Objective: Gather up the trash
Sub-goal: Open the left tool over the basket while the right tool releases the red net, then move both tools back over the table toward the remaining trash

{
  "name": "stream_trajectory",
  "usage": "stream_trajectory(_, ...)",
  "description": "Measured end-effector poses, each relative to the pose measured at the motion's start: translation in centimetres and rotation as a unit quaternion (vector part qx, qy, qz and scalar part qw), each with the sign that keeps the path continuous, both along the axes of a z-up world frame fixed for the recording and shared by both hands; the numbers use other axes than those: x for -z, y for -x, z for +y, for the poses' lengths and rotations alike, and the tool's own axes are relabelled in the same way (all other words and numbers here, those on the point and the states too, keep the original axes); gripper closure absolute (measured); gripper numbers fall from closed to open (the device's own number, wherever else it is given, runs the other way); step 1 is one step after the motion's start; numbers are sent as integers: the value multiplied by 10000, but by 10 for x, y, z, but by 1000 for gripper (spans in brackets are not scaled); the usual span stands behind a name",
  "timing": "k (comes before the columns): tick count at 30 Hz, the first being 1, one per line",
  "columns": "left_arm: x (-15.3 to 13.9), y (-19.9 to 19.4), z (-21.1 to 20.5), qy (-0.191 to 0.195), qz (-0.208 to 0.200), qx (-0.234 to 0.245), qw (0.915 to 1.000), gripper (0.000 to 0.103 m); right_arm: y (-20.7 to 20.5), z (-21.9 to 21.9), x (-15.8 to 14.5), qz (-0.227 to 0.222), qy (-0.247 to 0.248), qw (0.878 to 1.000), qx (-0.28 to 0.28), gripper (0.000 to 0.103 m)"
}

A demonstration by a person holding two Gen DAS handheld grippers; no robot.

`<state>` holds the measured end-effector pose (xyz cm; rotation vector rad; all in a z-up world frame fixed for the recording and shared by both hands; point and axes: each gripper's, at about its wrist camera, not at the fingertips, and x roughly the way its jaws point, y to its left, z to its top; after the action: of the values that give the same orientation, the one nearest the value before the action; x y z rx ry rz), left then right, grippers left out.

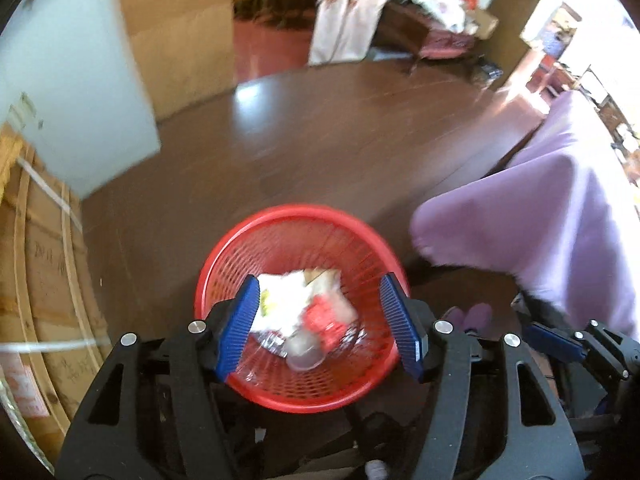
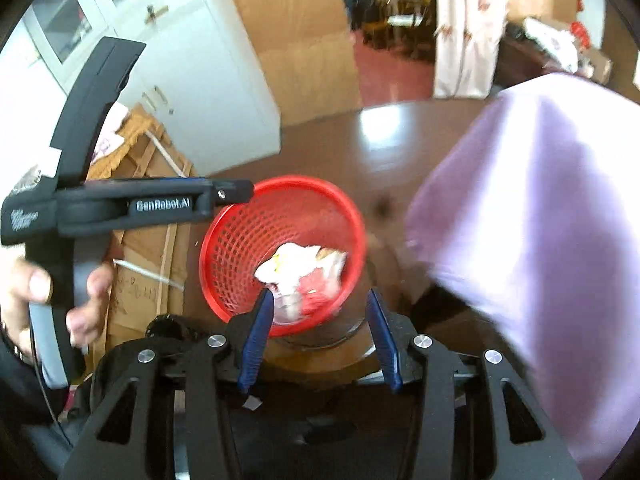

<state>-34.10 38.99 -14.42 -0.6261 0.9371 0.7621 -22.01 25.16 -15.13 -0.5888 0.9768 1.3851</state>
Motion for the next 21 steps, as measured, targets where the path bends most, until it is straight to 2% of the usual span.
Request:
stream_trajectory(6, -55, -44, -51, -602, -303, 732, 9950, 35, -40, -74, -56, -480, -592, 9953, 605, 55)
stream_trajectory(11, -91, -91, -107, -1049, -498, 1425, 9830, 34, -88, -136, -88, -716, -894, 9837, 1386, 54)
stream_trajectory(16, -115, -147, -161, -1320, -697, 2059, 9671, 31, -145, -205, -107, -914, -914, 9647, 2293, 53)
stream_trajectory(21, -124, -200, -202, -1285, -878, 2521, 9551, 31, -190, -273, -110, -1020, -860, 9434, 3037, 53)
